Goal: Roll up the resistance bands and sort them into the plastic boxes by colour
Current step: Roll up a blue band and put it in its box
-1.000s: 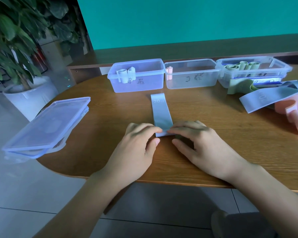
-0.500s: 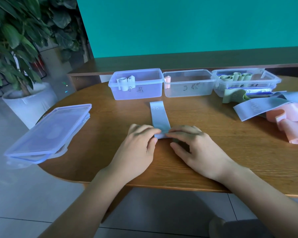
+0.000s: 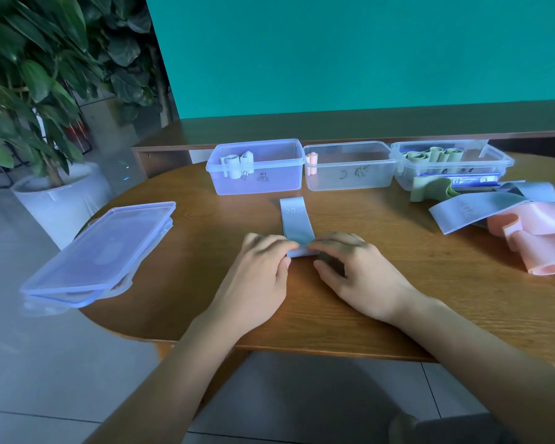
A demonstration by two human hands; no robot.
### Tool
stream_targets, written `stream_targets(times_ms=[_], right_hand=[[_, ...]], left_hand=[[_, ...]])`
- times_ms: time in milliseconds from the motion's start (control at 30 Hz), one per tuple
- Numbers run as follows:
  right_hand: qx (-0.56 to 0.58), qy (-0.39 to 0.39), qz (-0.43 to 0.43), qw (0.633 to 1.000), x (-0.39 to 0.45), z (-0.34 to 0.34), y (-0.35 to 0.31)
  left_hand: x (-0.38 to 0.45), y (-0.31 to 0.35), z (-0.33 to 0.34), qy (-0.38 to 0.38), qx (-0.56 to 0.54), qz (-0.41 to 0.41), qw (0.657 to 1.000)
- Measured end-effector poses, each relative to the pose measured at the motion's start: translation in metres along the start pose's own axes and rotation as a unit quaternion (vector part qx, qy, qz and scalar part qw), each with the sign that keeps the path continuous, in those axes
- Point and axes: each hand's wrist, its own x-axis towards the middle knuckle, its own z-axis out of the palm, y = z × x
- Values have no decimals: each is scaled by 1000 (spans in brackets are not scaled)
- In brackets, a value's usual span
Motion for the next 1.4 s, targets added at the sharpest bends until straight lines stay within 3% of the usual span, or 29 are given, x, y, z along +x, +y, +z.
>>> stream_targets(times_ms=[100, 400, 600, 1400], right_hand=[[6, 2, 0, 1000, 5, 1, 3], [-4, 12, 7, 1000, 12, 3, 6], [-14, 3, 11, 1000, 19, 4, 12], [-12, 12, 23, 1000, 39, 6, 21]], left_hand=[[2, -1, 1, 24, 1, 6, 1000], [14, -8, 6, -13, 14, -9, 1000], [18, -7, 5, 12, 7, -29, 999], [35, -19, 14, -10, 31, -27, 999]])
